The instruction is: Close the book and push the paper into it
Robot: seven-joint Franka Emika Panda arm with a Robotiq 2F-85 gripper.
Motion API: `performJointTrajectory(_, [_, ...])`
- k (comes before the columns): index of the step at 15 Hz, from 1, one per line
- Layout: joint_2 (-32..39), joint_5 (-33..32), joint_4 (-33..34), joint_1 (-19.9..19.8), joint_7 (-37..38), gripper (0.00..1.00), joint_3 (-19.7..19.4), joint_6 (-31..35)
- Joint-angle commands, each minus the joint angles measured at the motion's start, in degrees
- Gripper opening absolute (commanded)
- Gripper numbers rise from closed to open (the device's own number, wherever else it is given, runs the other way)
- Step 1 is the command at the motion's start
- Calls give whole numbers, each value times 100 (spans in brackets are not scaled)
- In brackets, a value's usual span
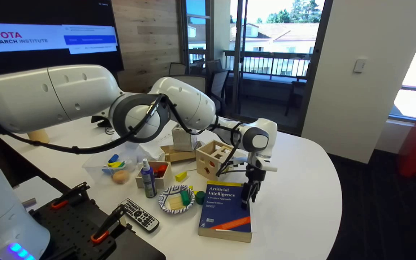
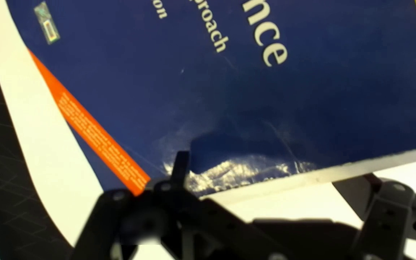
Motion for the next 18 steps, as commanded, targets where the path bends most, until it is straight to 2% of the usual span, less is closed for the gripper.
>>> performJointTrajectory(1, [-335, 64, -474, 16, 299, 100, -31, -172])
performJointTrajectory(9, [-916, 20, -1239, 169, 761, 100, -71, -153])
performJointTrajectory(15, [-1513, 16, -2278, 351, 1307, 100, -150, 40])
performJointTrajectory(18, [-1920, -9, -2947, 458, 1353, 100, -139, 304])
